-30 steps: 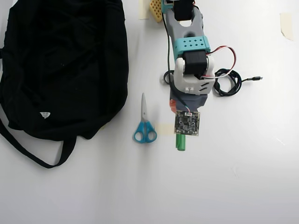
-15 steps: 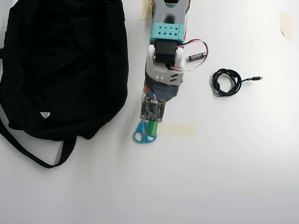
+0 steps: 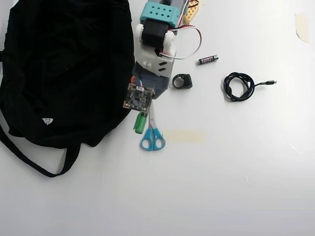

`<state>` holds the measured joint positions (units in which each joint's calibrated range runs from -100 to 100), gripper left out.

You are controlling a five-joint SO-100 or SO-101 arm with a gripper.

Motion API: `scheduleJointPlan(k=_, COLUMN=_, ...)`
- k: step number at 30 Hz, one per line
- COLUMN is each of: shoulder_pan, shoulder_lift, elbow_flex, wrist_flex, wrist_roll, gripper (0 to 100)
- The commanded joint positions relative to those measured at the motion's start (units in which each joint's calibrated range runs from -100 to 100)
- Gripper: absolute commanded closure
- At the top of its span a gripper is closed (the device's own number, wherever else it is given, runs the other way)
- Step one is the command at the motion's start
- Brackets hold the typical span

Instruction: Put the green marker into the black bag

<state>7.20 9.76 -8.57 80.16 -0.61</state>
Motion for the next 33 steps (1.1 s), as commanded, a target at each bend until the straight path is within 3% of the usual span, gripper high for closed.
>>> scheduleJointPlan(k=1, shoulder_pan=4.8, shoulder_lift=-6.9, elbow_flex=3.3, wrist_flex=-0.7, wrist_roll=0.6, gripper=98)
scheduleJointPlan(k=18, shoulder_pan=28.8, shoulder_lift=-13.0, elbow_flex=10.9, wrist_flex=-2.0, wrist_roll=8.4, gripper=98)
scheduleJointPlan(k=24, shoulder_pan=45.6, shoulder_lift=-12.4, elbow_flex=19.4, wrist_flex=-13.4, wrist_roll=13.0, gripper=98)
scheduleJointPlan(k=33, shoulder_pan=47.2, shoulder_lift=-11.6, elbow_flex=25.1, wrist_flex=-24.5, wrist_roll=13.9, gripper=98)
